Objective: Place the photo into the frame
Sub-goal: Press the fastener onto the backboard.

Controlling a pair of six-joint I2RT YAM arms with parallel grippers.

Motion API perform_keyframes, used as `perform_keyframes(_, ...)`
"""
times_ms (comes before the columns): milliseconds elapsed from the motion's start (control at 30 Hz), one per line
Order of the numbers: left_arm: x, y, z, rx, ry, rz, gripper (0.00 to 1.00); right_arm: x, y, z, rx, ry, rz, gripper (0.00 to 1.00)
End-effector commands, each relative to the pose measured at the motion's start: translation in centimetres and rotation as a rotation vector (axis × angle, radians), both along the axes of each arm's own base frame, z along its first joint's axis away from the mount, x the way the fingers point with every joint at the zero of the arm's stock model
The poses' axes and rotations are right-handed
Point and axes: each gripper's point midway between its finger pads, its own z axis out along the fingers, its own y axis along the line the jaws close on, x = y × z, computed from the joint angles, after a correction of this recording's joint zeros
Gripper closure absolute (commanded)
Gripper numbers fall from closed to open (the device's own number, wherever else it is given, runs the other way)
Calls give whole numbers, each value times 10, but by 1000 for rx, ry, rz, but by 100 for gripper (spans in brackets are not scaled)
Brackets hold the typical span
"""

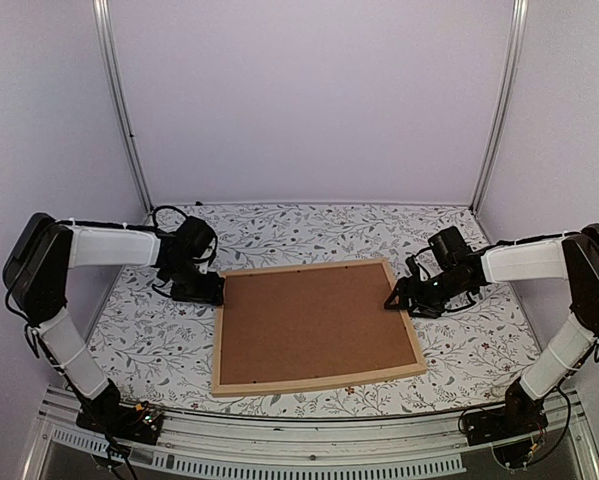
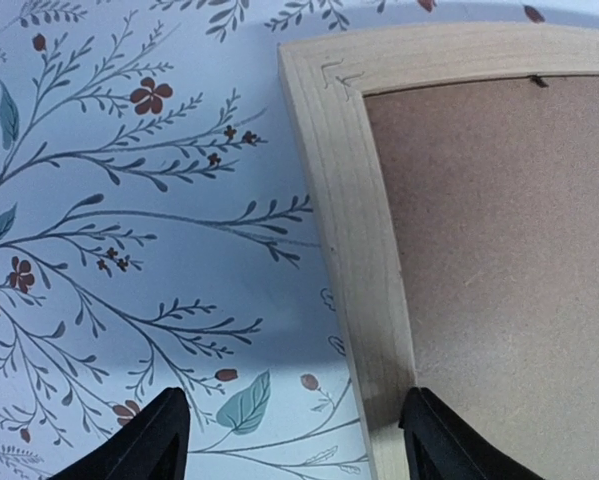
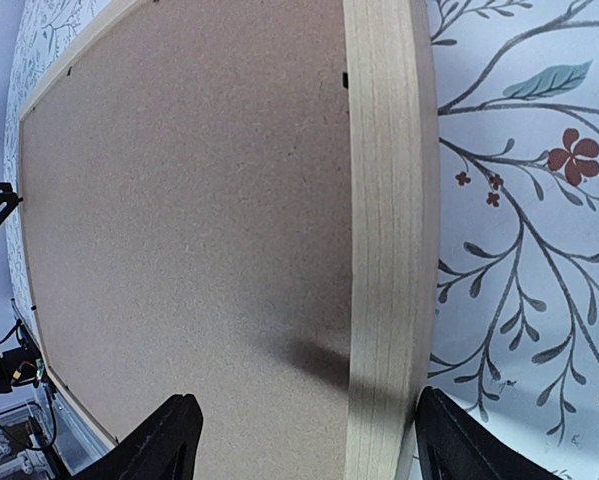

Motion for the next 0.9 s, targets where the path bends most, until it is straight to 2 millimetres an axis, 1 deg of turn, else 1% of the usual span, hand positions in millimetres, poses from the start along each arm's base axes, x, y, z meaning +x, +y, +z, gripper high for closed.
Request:
perform_keyframes(0,-8,-19,-21,-1,48,-42,24,5,3,7,6,-32,10,23)
perform_keyframes(167,-9,-27,-31,39,60,-66,24,3,3,6,9,-28,8,23)
perform_keyframes(367,-19,-28,-45,160,92,-88,24,-2,4,2,24,-14,3,23)
perform_keyframes(433,-22,-26,-46,190,91,-84,24,-2,3,1,20,-13,0,23)
perform_keyframes(533,-20,-27,-34,188,50,-72,23,-1,3,2,14,-19,2,23)
perform_keyframes(600,-14,-30,-15,157,-7,-63,23,-1,3,2,13,-18,3,23)
perform_keyframes(633,-11,-30,-3,136,-44,-56,21,-1,3,2,12,-18,5,23)
perform_keyframes(700,-6,-27,12,115,-86,-46,20,-1,3,2,12,-22,5,23)
perform_keyframes(767,-4,-22,20,118,-100,-41,18,-1,3,2,12,-22,6,23)
perform_keyframes(867,-5,-6,25,199,-88,-32,17,-2,2,0,13,-19,6,23)
